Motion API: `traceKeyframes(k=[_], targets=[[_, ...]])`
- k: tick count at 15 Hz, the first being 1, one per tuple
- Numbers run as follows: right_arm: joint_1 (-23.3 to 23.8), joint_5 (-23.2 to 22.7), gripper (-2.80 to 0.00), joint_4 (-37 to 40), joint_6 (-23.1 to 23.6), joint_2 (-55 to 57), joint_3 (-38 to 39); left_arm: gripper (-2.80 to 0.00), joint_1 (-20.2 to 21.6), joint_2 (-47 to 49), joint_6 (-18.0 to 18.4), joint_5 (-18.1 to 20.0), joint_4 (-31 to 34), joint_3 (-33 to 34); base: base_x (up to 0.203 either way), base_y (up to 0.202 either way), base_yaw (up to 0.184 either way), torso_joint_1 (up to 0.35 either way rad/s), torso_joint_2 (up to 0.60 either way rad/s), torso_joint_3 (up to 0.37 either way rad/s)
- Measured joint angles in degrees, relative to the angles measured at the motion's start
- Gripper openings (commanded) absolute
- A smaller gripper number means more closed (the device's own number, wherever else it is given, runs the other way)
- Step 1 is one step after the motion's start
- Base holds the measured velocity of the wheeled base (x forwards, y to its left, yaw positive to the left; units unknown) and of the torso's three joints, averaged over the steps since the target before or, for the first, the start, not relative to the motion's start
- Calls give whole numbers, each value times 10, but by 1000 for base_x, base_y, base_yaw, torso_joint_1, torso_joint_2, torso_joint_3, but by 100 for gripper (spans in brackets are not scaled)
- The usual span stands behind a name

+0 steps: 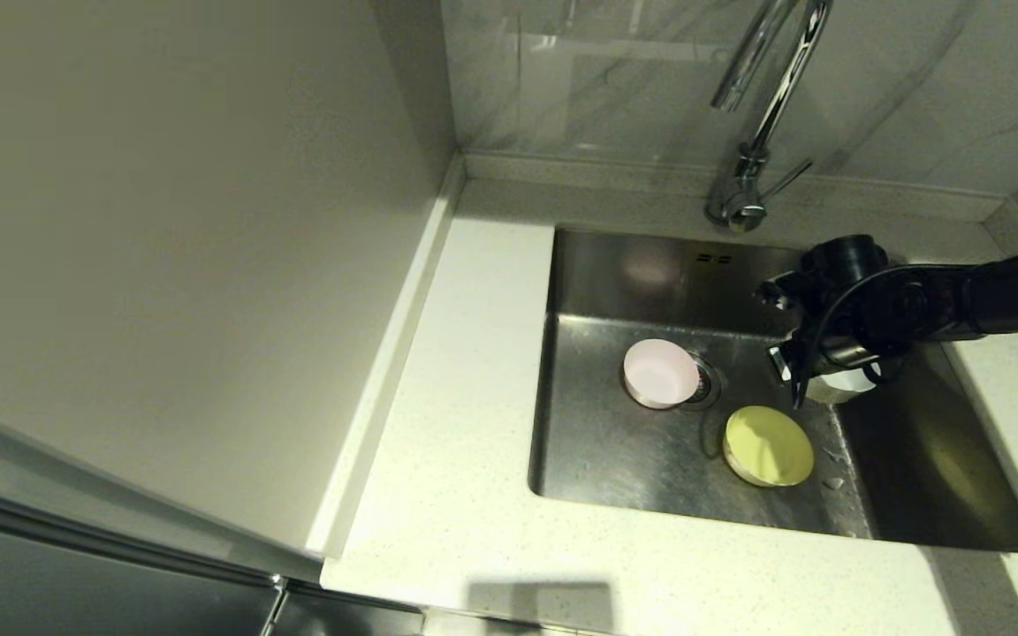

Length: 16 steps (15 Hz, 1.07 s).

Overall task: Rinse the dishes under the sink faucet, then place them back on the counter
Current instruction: Put a bowl into the sink

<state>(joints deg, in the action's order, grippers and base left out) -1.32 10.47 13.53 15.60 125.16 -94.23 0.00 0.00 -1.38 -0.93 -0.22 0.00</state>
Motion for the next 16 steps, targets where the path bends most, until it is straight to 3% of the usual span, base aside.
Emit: traceKeyframes(k=[4, 8, 15, 16], targets=[[-5, -42, -280, -19, 4, 31, -35, -280, 0, 0, 0, 0, 0, 0, 0, 0, 0, 0, 0, 0], [-13, -43, -280, -79, 2, 78, -63, -280, 0, 0, 0, 0, 0, 0, 0, 0, 0, 0, 0, 0], [-14, -22, -280, -121, 2, 142, -108, -280, 0, 0, 0, 0, 0, 0, 0, 0, 0, 0, 0, 0], [-14, -21, 0, -121, 2, 147, -111, -280, 0, 0, 0, 0, 0, 0, 0, 0, 0, 0, 0, 0]])
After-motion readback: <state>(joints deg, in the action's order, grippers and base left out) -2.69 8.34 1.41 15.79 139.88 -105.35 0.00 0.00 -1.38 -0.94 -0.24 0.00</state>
